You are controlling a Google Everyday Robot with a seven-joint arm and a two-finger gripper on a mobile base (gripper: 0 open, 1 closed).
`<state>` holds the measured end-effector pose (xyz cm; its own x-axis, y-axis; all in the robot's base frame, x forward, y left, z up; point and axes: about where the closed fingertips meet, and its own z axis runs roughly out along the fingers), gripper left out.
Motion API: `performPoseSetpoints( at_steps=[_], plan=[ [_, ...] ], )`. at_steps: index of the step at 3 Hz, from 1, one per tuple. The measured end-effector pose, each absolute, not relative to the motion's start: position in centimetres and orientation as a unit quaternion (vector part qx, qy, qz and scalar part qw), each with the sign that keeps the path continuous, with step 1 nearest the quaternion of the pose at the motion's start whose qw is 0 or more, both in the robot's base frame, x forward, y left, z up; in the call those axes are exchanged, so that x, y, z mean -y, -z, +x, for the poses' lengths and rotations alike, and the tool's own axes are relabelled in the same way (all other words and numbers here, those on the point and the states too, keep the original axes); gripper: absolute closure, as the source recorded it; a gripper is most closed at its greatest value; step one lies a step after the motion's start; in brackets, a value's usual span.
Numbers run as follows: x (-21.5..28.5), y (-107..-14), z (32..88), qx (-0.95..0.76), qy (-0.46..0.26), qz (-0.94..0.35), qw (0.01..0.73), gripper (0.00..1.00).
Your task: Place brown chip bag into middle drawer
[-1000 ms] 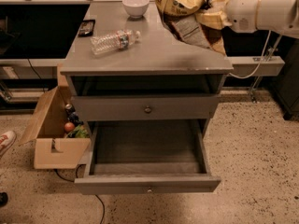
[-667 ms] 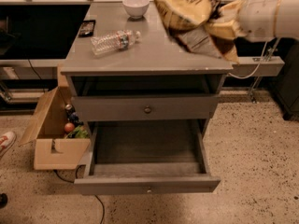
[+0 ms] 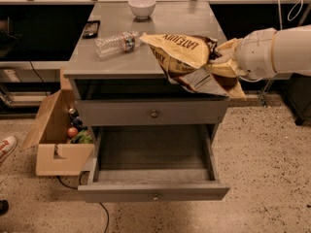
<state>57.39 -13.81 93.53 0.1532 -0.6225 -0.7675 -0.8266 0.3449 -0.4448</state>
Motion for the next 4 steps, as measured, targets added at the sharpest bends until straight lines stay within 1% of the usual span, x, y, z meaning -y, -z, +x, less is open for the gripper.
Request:
performPoseSetpoints(
  at_steps=[1,2,3,4],
  plan=[
    [13.8,-93.5,57.4,-0.643,-0.1,-0.564,0.509,1.0],
    [13.1,-92.1,57.2,-0.646,-0.098,-0.577,0.49,1.0],
    [11.3,-86.0,56.8,-0.663,-0.12,-0.591,0.444,1.0],
    [9.5,-76.6,55.1,-0.691,-0.164,-0.59,0.384,1.0]
  ],
)
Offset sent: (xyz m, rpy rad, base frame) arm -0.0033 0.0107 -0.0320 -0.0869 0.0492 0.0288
